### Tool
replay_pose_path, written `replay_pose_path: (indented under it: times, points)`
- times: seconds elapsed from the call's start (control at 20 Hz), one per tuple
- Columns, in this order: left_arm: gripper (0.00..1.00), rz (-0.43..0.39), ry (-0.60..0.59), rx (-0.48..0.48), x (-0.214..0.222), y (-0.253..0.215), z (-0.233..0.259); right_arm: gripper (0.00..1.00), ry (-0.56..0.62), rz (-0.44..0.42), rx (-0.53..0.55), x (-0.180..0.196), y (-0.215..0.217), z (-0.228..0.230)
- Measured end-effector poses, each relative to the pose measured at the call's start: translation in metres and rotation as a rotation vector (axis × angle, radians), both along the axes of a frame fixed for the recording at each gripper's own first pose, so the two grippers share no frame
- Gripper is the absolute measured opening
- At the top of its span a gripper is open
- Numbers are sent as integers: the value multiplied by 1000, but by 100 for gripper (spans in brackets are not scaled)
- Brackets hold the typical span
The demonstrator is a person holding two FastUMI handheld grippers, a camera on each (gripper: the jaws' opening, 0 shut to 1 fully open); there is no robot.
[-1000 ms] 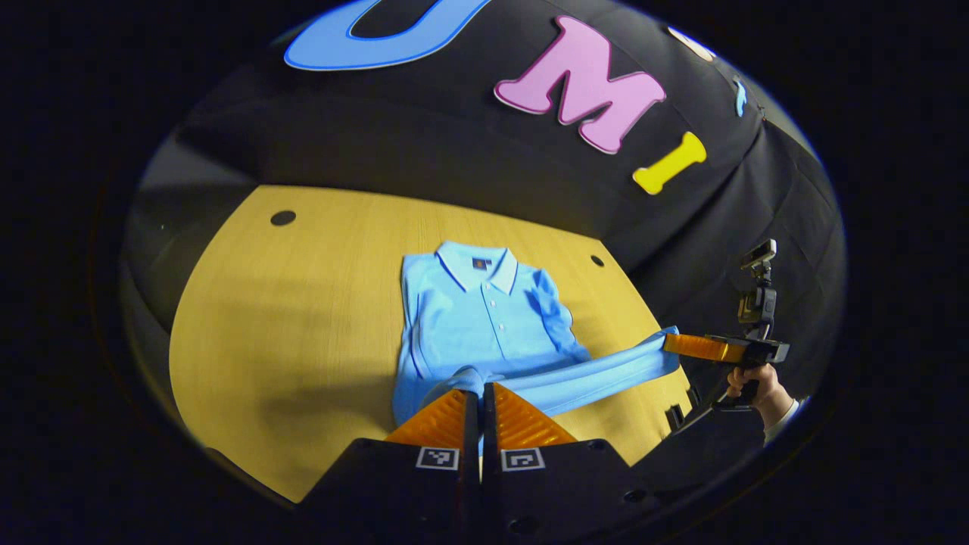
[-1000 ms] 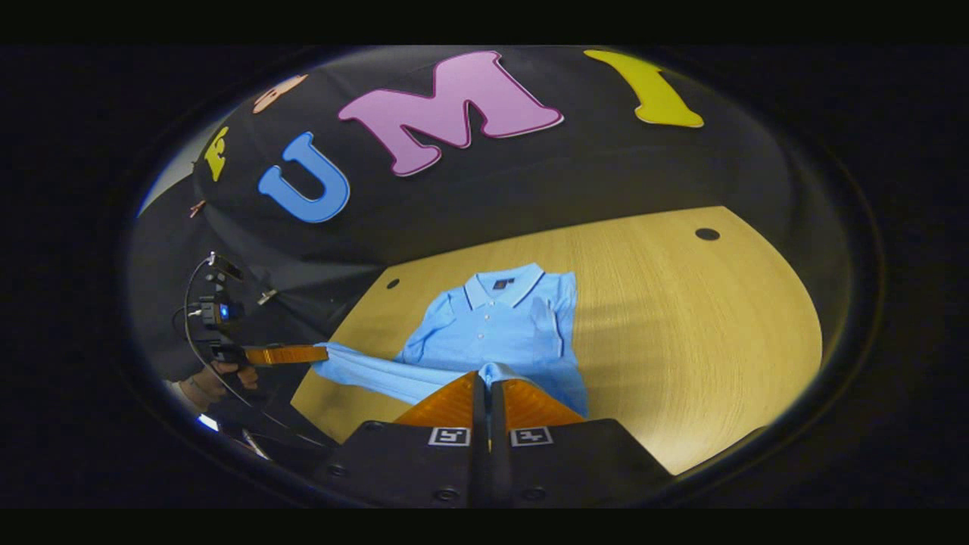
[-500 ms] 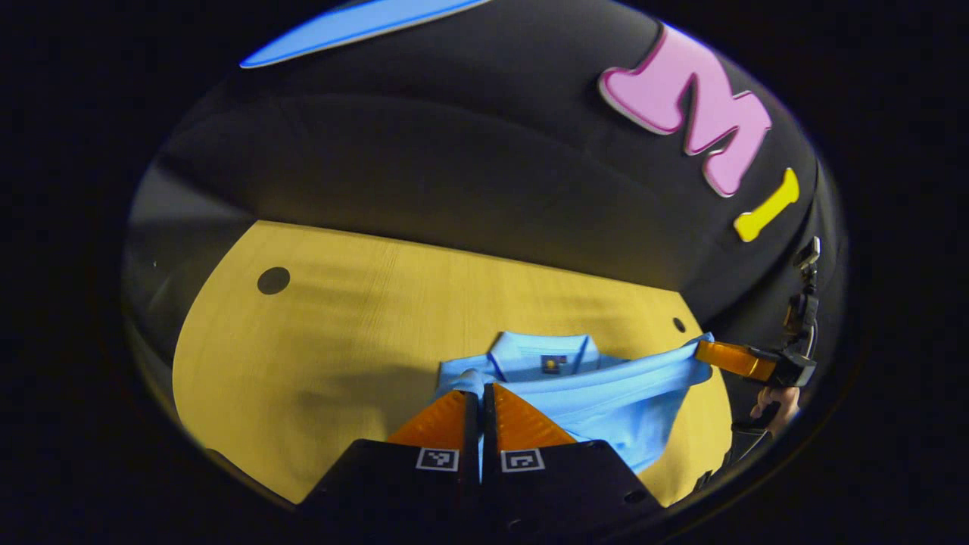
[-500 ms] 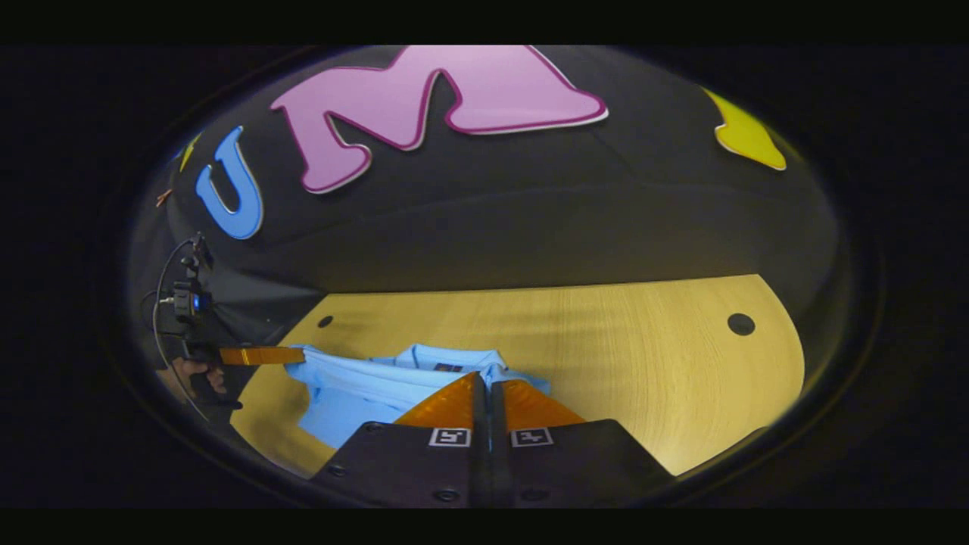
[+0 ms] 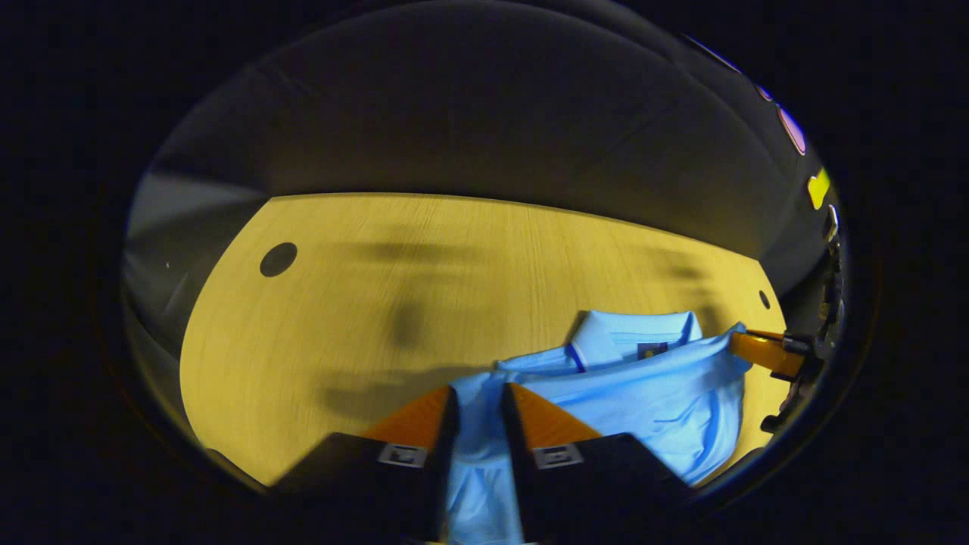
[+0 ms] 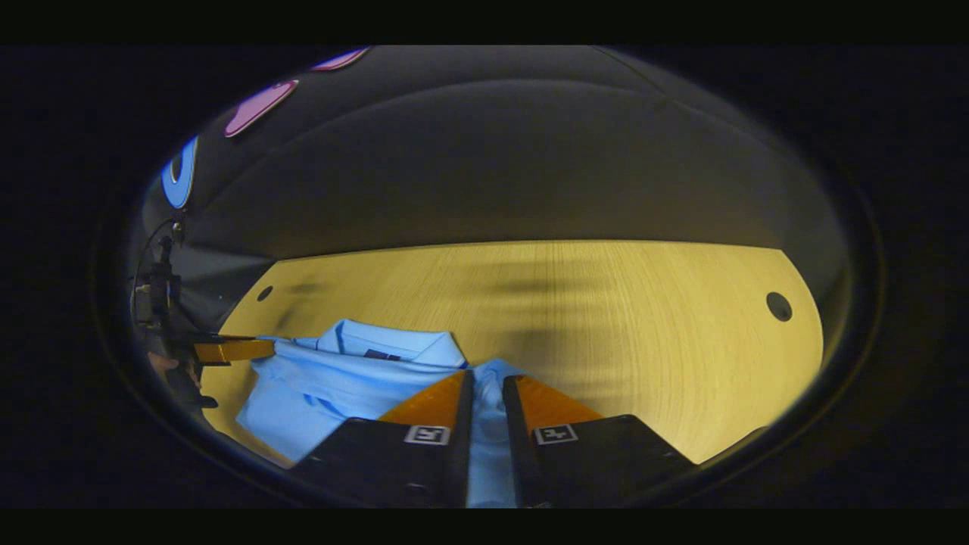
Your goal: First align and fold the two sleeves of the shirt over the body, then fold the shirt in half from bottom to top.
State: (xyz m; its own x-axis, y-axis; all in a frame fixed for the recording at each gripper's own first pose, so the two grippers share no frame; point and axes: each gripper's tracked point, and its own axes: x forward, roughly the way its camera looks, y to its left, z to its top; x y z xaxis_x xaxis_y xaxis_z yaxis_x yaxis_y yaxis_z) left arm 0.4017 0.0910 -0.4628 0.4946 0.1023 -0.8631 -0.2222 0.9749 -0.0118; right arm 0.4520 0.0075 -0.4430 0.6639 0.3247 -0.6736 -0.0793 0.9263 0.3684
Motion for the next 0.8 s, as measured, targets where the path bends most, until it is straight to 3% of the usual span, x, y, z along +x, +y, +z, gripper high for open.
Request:
replay_pose_path:
  times: [0.1, 0.15, 0.3, 0.45, 0.65, 0.8]
  points:
    - [100, 43, -31, 66, -1, 16, 15, 76, -35, 2, -33, -2, -14, 10]
    - [100, 59, -60, 62, -2, 17, 30, 97, -67, 4, -41, 0, -22, 21]
    - [98, 76, -155, 37, -8, 9, 82, 96, -191, 20, -94, -6, -33, 63]
    - [97, 20, -285, 81, -25, -5, 146, 97, -324, -3, -134, -29, -45, 124]
    - [97, -40, -433, 91, -85, -35, 235, 97, -474, -65, -156, -97, -54, 220]
    - [97, -79, -547, 89, -157, -63, 288, 98, -582, -122, -200, -171, -59, 289]
